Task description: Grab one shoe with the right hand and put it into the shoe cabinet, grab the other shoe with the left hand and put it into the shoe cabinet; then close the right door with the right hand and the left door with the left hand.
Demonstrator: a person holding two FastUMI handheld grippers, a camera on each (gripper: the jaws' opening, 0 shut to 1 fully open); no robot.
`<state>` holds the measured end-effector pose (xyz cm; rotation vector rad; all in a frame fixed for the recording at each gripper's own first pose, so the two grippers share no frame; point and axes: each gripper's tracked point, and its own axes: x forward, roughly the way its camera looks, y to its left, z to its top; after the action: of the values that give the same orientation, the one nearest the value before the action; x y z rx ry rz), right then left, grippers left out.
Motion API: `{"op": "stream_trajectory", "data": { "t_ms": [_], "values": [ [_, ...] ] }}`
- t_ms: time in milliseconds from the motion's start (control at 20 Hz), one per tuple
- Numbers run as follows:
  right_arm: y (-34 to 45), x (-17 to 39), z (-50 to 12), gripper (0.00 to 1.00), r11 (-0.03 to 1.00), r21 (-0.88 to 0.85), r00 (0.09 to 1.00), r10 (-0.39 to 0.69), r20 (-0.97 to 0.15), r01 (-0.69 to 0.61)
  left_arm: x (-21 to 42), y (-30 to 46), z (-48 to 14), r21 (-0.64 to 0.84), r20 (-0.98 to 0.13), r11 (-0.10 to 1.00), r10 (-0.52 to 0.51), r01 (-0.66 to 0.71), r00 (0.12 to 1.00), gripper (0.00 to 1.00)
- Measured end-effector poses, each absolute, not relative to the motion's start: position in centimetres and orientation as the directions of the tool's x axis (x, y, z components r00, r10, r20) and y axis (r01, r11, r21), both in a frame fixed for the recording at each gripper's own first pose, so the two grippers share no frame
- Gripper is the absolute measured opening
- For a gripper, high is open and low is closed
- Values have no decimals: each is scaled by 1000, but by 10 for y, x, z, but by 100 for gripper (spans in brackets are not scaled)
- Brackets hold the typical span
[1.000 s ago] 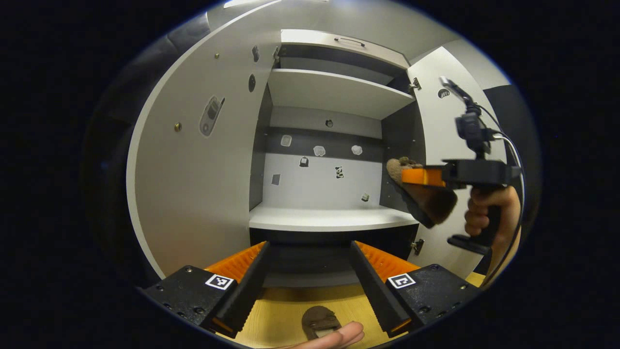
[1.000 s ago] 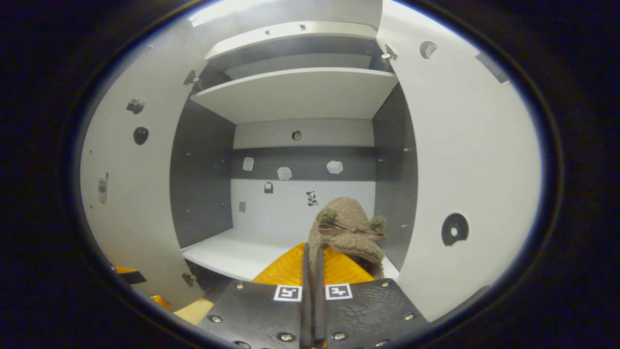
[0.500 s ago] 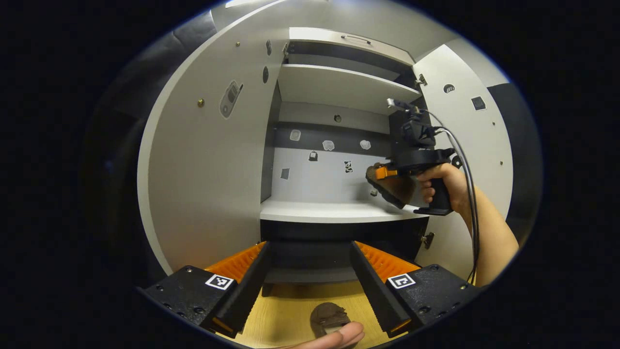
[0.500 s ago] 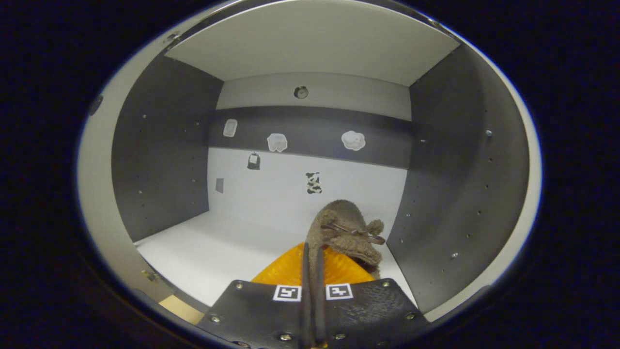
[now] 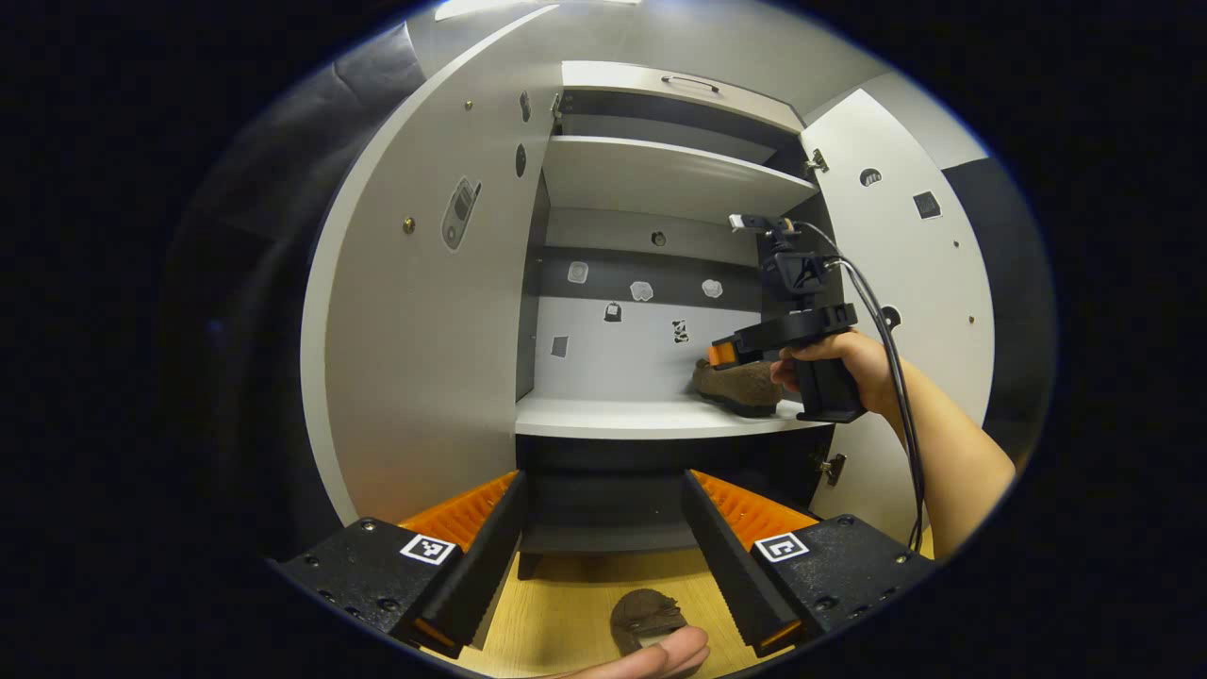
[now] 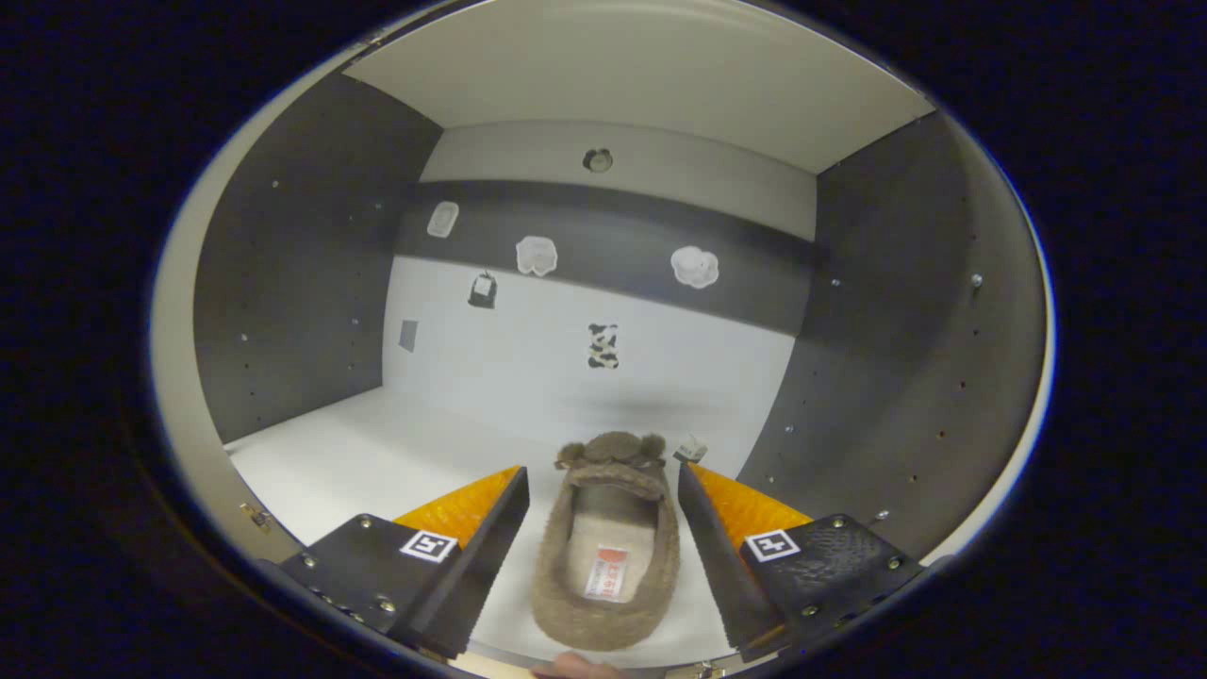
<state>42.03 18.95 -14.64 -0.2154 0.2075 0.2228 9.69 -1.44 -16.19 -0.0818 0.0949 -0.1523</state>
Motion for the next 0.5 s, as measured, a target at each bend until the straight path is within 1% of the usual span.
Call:
{"op": "stream_trajectory", "data": {
  "t_ms": [50,100,300,400,500],
  "values": [
    [189,409,-135,96,955,-178,959,201,-200,-237,96,-14,-163,-88,-93,986,-153,145,984,99],
    [189,396,-125,98,958,-158,962,208,-179,-237,96,-15,-165,-90,-99,985,-154,145,983,99],
    [190,335,-84,97,958,-115,964,253,-83,-262,93,-21,-178,-106,-140,983,-162,147,977,100],
    [181,302,-65,97,965,-119,972,234,-18,-234,93,-24,-186,-101,-153,982,-172,158,973,100],
    [176,270,-50,97,968,-122,972,227,58,-219,97,-18,-198,-84,-173,985,-161,149,972,100]
  ]
}}
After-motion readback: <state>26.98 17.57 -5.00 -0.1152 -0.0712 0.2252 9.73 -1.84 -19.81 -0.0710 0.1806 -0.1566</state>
